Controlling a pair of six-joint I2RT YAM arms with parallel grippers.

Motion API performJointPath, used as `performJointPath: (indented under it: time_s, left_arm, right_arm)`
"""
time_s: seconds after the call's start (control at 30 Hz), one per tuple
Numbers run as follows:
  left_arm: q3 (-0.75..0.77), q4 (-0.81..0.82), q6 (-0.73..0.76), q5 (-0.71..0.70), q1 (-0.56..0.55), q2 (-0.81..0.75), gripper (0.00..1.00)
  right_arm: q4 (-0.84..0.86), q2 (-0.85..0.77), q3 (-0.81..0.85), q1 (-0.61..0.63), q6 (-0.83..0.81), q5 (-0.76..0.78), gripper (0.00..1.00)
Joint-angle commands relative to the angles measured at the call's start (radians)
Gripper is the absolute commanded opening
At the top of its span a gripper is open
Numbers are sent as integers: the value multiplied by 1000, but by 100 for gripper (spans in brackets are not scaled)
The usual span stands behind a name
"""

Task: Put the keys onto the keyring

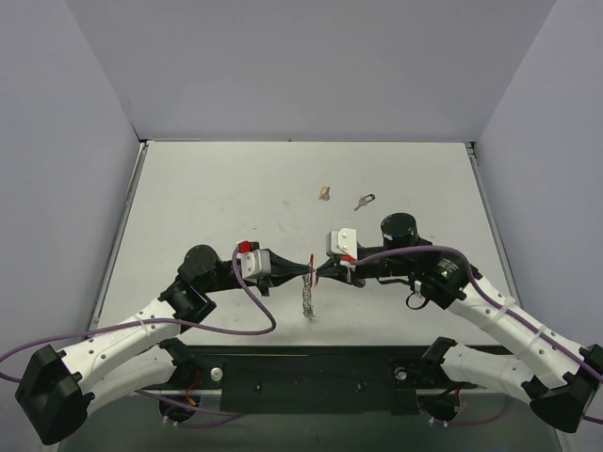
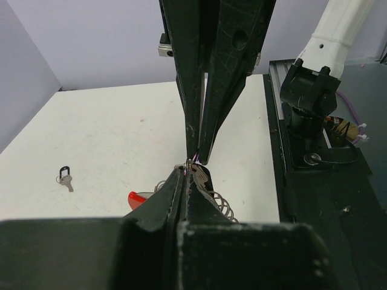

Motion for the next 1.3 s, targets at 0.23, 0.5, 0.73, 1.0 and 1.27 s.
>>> performJointPath:
  time_s: [0.23, 0.5, 0.73, 1.0, 1.27]
  left_arm:
    - [10, 205, -139, -16, 34, -8, 0]
    - [-19, 341, -242, -10, 54, 0, 0]
    - [-40, 436, -314, -65, 52, 10, 0]
    - [-80, 562, -403, -126, 54, 39, 0]
    - [-116, 669, -483, -186, 52, 76, 0]
  right_arm:
    - [-33, 1, 17, 9, -37, -1, 0]
    - [51, 6, -5, 5, 31, 2, 0]
    - [119, 6, -24, 6, 80, -27, 0]
    - [139, 0, -17, 3, 90, -27, 0]
    - [136, -20, -20, -7, 92, -32, 0]
